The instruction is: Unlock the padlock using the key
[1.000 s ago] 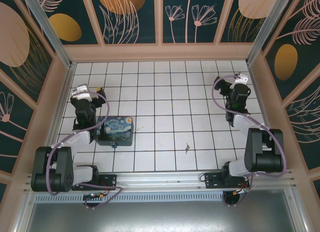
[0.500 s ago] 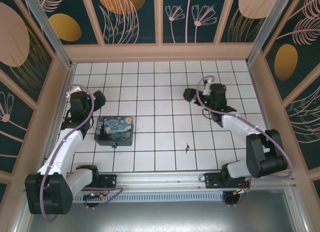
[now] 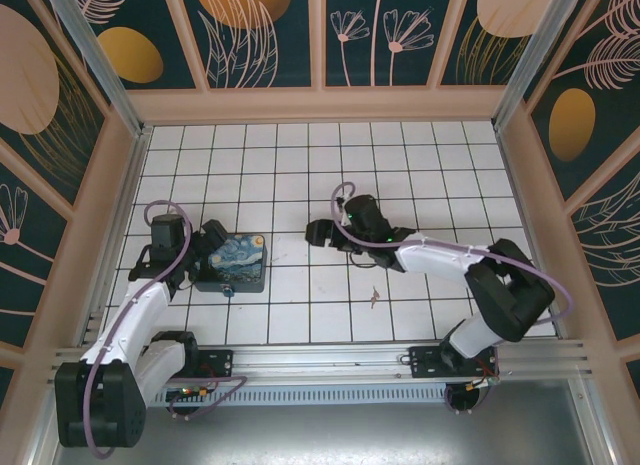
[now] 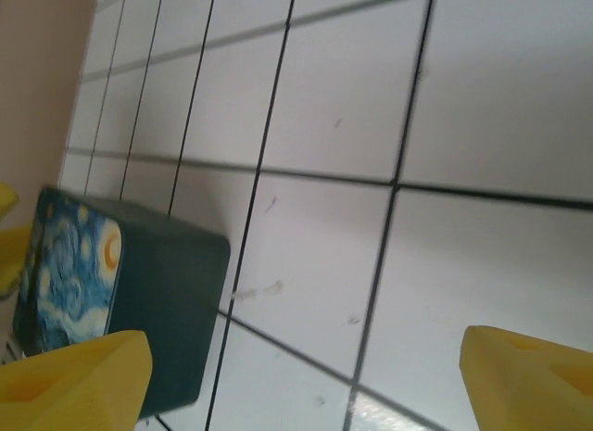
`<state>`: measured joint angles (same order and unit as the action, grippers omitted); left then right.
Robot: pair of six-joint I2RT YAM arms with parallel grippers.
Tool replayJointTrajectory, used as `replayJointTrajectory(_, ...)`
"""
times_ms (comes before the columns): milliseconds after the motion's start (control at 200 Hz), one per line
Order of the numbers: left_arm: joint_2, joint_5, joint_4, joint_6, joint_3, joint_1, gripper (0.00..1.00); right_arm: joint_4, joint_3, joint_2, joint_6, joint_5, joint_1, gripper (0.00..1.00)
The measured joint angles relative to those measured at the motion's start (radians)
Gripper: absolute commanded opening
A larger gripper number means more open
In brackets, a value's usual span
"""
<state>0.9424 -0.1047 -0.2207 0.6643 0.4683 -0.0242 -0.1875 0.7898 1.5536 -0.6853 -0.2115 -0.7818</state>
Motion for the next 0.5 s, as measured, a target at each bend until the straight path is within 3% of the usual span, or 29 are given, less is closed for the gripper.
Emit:
replayJointTrajectory(215, -0.034, -0.114, 0.020, 0.032, -0.029, 0.003, 0.99, -0.058, 0.085, 0.105, -0.082, -0.021, -0.115, 0.71)
replayJointTrajectory(500, -0.121, -0.205, 0.057, 0.105, -0.119, 0.003, 0.99, -0.121, 0.103, 0.157, -0.149, -0.033, -0.160, 0.65)
